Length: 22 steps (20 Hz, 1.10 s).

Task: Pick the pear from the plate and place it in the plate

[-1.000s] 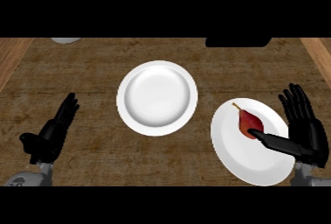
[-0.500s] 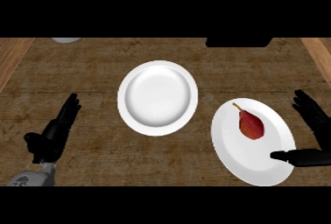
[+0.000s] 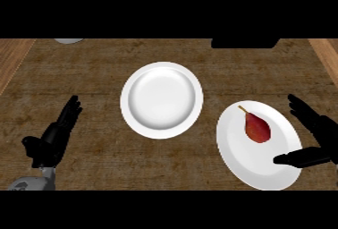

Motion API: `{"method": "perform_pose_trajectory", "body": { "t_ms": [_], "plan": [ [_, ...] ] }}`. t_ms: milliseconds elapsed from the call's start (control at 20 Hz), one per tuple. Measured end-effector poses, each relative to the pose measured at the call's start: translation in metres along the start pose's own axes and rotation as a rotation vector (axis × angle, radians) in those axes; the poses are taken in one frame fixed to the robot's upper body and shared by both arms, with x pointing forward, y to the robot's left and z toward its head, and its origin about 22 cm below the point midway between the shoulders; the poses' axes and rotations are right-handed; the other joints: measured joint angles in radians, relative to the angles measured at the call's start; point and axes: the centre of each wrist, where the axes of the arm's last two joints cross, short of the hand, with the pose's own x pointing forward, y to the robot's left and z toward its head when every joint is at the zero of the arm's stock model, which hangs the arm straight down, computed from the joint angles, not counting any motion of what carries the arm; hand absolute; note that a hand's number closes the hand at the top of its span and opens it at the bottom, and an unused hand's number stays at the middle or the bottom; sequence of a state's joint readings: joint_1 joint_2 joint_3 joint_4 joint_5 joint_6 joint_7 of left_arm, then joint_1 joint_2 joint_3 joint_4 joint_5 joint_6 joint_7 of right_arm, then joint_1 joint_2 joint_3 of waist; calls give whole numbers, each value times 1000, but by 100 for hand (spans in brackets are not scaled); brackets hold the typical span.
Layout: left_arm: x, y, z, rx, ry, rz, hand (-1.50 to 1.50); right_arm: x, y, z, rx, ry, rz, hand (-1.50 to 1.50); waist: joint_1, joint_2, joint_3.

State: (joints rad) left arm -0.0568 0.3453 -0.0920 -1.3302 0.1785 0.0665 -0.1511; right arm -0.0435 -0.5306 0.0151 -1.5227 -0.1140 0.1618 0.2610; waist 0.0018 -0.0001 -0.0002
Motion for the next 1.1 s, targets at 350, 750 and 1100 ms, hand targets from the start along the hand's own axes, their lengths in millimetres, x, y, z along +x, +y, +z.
{"method": "perform_pose_trajectory", "body": {
  "t_ms": [350, 750, 1100],
  "plan": [
    [2, -3, -1, -6, 4, 3, 0, 0, 11, -24, 61, 75, 92, -150, 2, 0, 0],
    [0, 0, 2, -1, 1, 2, 0, -11, 29, -41, 95, 106, 123, -150, 1, 0, 0],
    [3, -1, -5, 5, -1, 3, 0, -25, 51, -61, 93, 146, 168, -150, 1, 0, -1]
  ]
}}
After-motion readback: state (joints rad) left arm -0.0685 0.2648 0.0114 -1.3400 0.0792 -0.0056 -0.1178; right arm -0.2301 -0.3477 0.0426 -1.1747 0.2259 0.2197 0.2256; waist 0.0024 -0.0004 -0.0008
